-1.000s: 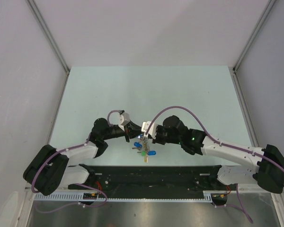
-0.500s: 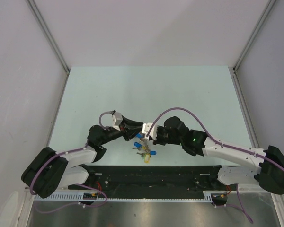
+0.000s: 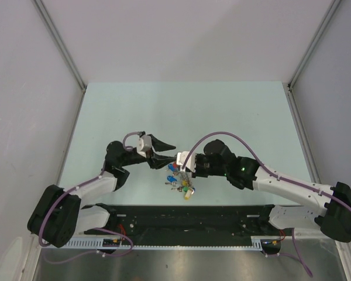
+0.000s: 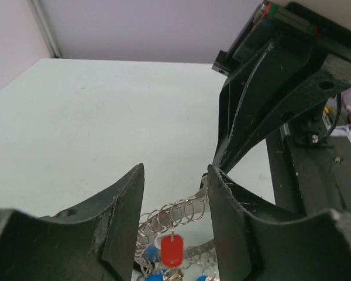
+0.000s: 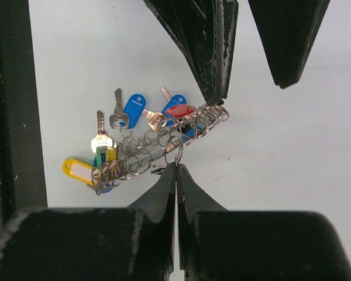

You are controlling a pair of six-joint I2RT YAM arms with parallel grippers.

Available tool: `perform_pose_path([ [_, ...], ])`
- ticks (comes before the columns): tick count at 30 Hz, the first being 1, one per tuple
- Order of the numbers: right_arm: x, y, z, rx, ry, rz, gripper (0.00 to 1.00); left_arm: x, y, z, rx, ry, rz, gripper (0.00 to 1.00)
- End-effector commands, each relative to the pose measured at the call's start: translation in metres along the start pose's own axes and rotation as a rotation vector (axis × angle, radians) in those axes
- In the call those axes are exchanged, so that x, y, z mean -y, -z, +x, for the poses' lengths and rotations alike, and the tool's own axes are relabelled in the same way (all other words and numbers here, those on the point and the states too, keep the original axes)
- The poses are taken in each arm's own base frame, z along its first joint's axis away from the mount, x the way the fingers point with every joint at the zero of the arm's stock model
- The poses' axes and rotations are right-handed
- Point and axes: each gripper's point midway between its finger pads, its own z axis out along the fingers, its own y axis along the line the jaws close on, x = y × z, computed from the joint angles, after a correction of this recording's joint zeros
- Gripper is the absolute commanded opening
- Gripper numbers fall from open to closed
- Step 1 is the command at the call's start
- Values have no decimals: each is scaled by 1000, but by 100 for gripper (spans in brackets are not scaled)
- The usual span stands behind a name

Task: Put the keys on the keyring

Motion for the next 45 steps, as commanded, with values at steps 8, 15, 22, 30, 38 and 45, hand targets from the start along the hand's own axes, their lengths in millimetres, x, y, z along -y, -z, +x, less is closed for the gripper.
perform_pose_path([
  [8, 18, 10, -32, 75, 48, 28, 0, 26, -13, 39, -256, -32, 211, 49],
  [15, 16, 10, -34, 79, 48, 18, 0, 32, -17, 44, -283, -31, 248, 42],
  [22, 14, 9, -35, 83, 45, 9, 0, 34, -21, 49, -298, -16, 269, 36],
  [30, 12, 6, -34, 81, 43, 0, 0, 36, -24, 43, -275, -17, 279, 31],
  [38, 9, 6, -32, 72, 33, -4, 0, 39, -25, 40, -249, -21, 280, 0],
  [45, 10, 14, -23, 27, -7, 17, 0, 27, -26, 31, -206, -50, 178, 0],
])
